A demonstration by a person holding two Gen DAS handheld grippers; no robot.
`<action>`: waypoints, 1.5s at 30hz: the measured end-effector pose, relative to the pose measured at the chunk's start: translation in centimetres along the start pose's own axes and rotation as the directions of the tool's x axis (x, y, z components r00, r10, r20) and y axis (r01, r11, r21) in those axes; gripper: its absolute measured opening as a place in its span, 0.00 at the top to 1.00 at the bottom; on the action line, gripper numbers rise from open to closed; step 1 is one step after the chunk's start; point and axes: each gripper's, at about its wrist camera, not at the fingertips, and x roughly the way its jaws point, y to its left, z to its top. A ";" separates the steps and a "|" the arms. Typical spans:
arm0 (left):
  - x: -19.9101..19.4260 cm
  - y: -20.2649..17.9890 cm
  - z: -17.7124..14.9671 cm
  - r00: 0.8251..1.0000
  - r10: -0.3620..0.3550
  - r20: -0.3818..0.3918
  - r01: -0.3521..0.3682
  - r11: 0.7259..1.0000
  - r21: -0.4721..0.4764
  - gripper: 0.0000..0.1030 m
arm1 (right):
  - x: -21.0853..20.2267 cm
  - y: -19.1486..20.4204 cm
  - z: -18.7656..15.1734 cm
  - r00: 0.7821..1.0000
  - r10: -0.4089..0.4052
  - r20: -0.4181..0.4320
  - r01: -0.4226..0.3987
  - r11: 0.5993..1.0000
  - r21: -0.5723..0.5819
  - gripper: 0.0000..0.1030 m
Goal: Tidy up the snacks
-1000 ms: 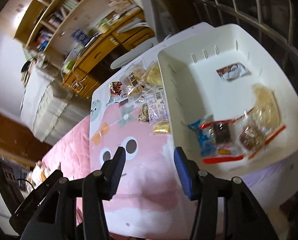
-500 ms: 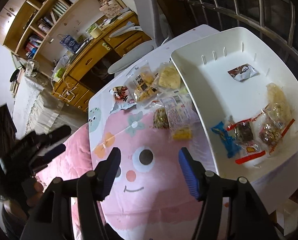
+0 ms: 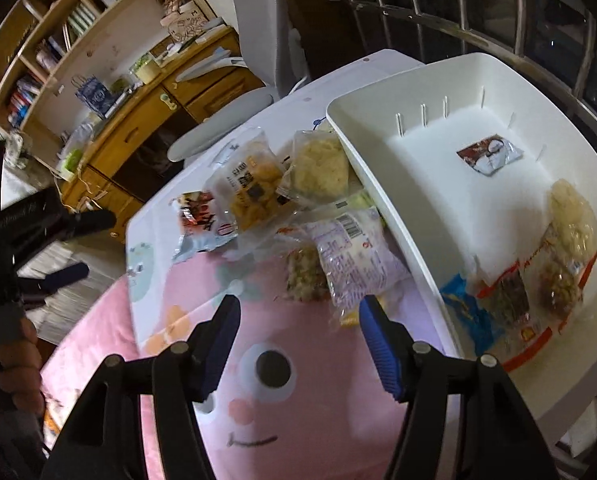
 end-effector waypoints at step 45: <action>11.8 0.2 1.4 0.985 0.074 0.155 -0.066 0.996 -0.058 0.52 | 7.9 2.3 -0.5 0.888 -0.393 0.238 0.455 0.824 -0.336 0.66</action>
